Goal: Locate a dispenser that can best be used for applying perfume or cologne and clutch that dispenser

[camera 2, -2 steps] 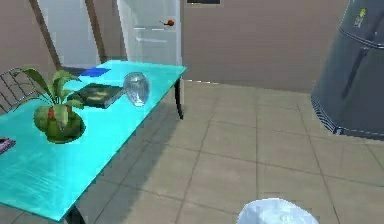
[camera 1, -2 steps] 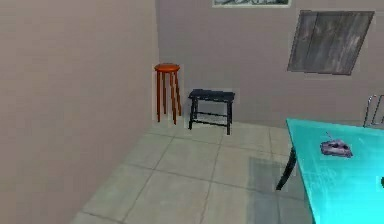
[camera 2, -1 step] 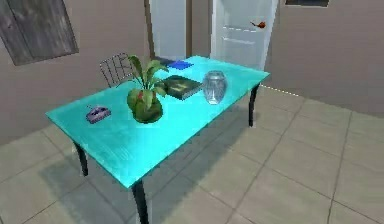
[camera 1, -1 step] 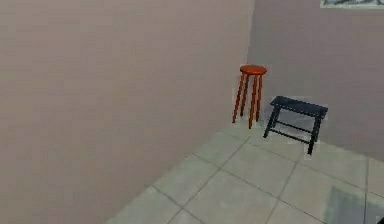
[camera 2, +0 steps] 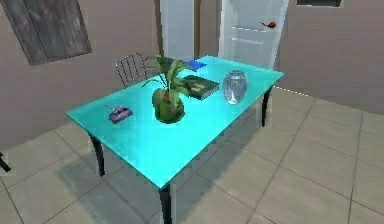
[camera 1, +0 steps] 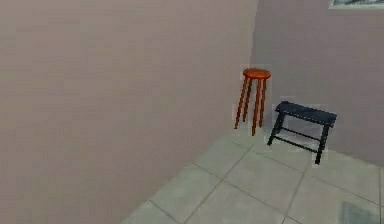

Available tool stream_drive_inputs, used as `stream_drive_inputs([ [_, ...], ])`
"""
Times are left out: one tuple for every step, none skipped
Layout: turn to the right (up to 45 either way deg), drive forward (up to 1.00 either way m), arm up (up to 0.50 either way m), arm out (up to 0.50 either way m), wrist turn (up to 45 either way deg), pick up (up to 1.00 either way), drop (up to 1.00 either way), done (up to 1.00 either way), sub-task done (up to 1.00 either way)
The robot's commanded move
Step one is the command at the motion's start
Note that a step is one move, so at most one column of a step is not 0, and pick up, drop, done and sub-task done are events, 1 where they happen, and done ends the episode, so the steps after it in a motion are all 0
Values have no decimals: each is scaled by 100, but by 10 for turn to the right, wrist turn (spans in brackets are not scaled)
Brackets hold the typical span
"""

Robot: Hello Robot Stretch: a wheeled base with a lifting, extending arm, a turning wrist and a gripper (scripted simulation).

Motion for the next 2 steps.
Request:
stream_drive_inputs([
  [-450,0,0,0,0,0,0,0,0],
  [-30,0,0,0,0,0,0,0,0],
])
